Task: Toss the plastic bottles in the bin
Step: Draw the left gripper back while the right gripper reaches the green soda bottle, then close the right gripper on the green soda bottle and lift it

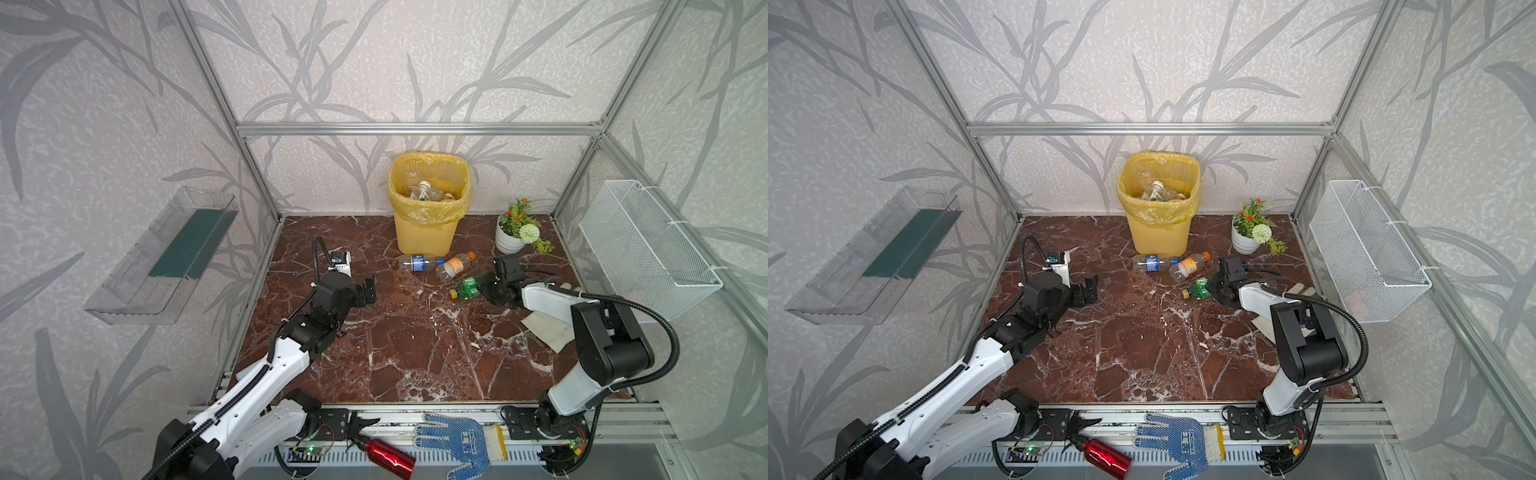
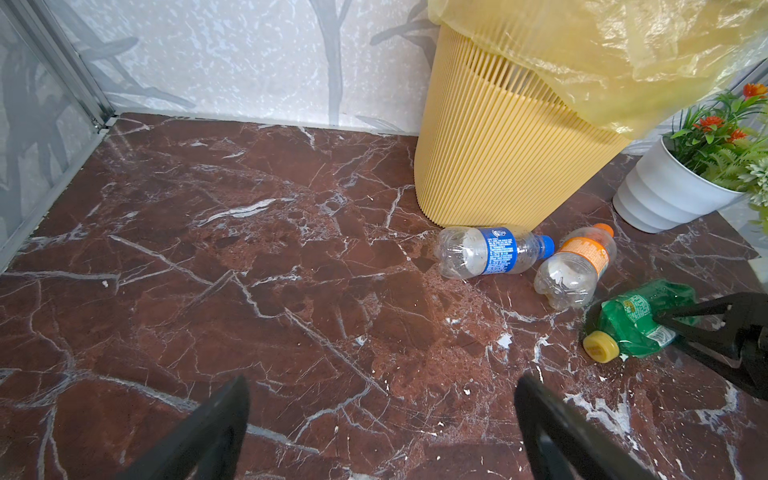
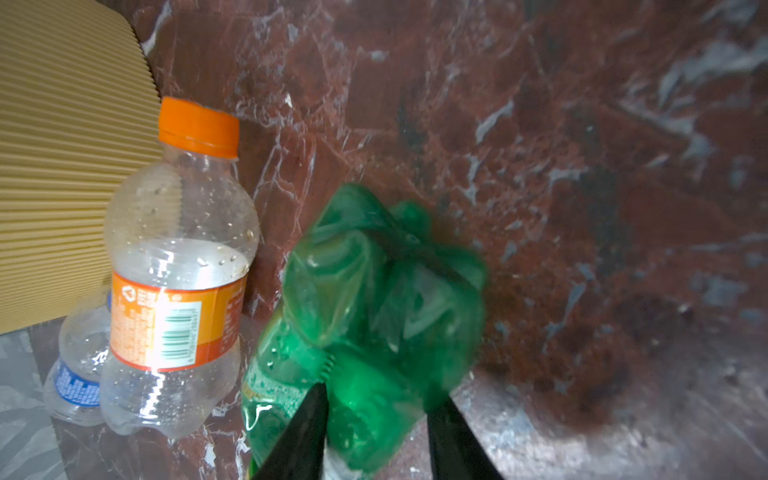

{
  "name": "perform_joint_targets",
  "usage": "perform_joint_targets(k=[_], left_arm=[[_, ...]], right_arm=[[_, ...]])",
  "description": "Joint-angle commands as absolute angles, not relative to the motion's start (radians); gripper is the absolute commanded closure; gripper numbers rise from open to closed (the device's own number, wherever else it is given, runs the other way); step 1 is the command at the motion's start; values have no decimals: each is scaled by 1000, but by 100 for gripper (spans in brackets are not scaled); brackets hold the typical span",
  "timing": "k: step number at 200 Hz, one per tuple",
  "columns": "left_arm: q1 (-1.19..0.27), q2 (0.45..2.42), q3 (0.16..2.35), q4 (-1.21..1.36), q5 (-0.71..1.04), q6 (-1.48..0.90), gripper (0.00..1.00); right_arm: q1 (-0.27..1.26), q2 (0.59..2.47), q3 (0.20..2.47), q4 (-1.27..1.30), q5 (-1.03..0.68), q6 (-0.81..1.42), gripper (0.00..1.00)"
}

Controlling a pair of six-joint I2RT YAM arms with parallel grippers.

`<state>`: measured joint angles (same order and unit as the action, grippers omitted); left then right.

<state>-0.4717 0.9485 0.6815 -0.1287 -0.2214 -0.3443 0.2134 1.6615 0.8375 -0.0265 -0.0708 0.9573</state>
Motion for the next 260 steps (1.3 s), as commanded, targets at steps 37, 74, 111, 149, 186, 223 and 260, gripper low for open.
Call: perform_joint_targets(k=[37, 74, 111, 149, 186, 223, 260], left_arm=[[-460, 946, 674, -130, -236, -376, 1], [-458, 968, 675, -116, -221, -386, 1], [-455, 971, 661, -104, -216, -392, 1], [-449, 979, 652, -88, -207, -398, 1], [-445, 981, 646, -88, -204, -398, 1], [-438, 976, 635, -91, -202, -400, 1], [-434, 976, 626, -91, -198, -402, 1]], right_arm=[[91, 1629, 818, -162, -197, 766, 57], [91, 1550, 831, -214, -152, 769, 43], [106, 1476, 841, -231, -103, 797, 25], [131, 1521, 887, -256, -72, 810, 10], [175, 1610, 963, -285, -24, 816, 1], [204, 1677, 1033, -334, 55, 824, 1], [204, 1762, 1093, -379, 88, 810, 1]])
